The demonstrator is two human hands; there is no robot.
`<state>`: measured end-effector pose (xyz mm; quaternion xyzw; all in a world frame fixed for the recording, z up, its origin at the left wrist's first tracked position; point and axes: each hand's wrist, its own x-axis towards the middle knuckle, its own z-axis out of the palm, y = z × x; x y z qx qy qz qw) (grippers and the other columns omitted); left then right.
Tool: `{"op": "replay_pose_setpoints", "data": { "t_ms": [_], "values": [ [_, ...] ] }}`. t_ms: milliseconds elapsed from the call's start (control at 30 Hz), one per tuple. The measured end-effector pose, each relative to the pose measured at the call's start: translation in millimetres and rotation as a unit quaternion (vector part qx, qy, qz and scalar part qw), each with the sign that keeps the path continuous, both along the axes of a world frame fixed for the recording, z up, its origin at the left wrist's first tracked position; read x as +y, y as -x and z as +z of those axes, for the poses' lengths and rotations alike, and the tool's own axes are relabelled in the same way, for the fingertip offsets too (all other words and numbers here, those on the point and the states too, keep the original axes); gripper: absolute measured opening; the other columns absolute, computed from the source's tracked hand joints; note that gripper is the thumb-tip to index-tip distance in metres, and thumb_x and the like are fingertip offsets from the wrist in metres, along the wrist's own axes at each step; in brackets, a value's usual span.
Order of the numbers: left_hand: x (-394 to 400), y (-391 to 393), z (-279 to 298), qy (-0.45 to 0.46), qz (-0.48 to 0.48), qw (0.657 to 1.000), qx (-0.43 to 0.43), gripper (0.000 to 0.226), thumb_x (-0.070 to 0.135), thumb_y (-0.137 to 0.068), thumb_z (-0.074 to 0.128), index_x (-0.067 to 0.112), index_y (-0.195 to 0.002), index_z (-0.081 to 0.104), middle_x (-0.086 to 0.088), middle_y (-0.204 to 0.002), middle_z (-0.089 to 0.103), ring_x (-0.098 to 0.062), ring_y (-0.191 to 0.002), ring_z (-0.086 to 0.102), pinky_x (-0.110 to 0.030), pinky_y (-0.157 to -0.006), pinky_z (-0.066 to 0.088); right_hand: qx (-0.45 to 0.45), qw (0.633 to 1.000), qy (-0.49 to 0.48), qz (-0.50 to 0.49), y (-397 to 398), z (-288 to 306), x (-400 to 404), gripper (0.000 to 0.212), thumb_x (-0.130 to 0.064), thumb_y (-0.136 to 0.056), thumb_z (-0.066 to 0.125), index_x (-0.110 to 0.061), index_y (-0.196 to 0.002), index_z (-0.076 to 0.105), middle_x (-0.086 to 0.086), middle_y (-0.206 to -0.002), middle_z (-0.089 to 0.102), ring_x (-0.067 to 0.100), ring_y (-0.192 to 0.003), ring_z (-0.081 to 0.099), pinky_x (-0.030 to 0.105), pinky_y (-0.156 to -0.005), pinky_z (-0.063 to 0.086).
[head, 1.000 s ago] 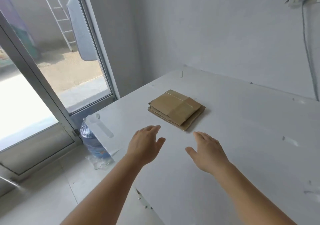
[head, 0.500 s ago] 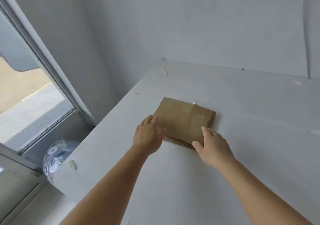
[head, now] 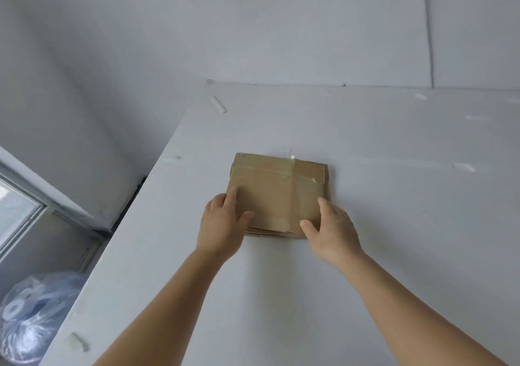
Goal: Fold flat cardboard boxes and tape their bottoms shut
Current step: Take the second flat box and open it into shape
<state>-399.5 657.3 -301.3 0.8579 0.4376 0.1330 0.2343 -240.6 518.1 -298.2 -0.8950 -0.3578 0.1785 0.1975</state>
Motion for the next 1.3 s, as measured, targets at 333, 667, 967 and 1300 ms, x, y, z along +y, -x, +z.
{"op": "replay_pose_setpoints", "data": {
  "t_ms": [333, 667, 967, 1300],
  "values": [
    [-68.7, -32.1, 35.9, 0.006, -0.029, 0.991, -0.132, 0.062, 0.024, -0.09, 0.062, 0.014, -0.145, 0.036, 0.002, -0.114, 0.043, -0.014, -0.102, 0.044, -0.022, -0.088, 0.038, 0.068, 0.982, -0.143, -0.106, -11.1, 25.3, -65.9, 0.07, -0.039, -0.089, 0.058, -0.02, -0.148, 0.026, -0.003, -0.151, 0.029, 0.019, -0.135, 0.035, 0.025, -0.103, 0.029],
    [-216.8, -96.6, 40.8, 0.03, -0.111, 0.98, -0.162, 0.063, 0.027, -0.087, 0.066, 0.021, -0.144, 0.039, 0.007, -0.116, 0.043, 0.005, -0.084, 0.039, -0.003, -0.069, 0.032, 0.052, 0.961, -0.179, -0.206, -58.0, 44.3, -244.2, 0.069, -0.033, -0.08, 0.069, -0.019, -0.141, 0.04, -0.003, -0.147, 0.032, 0.023, -0.132, 0.034, 0.031, -0.106, 0.032],
    [-399.0, -169.5, 44.0, 0.067, -0.194, 0.966, -0.158, 0.064, 0.035, -0.089, 0.061, 0.019, -0.146, 0.035, 0.011, -0.114, 0.039, 0.005, -0.085, 0.042, -0.007, -0.076, 0.027, 0.004, 0.944, -0.187, -0.27, -109.2, 59.6, -448.0, 0.064, -0.035, -0.081, 0.067, -0.019, -0.139, 0.044, -0.004, -0.144, 0.035, 0.023, -0.128, 0.035, 0.031, -0.102, 0.032],
    [-522.6, -245.9, 53.5, 0.09, -0.294, 0.944, -0.121, 0.066, 0.04, -0.091, 0.057, 0.019, -0.148, 0.031, 0.003, -0.13, 0.042, -0.003, -0.098, 0.04, -0.015, -0.084, 0.031, -0.007, 0.914, -0.204, -0.351, -157.2, 63.2, -589.6, 0.06, -0.037, -0.082, 0.066, -0.023, -0.137, 0.046, -0.011, -0.146, 0.033, 0.018, -0.131, 0.033, 0.03, -0.101, 0.032]
  ]
}}
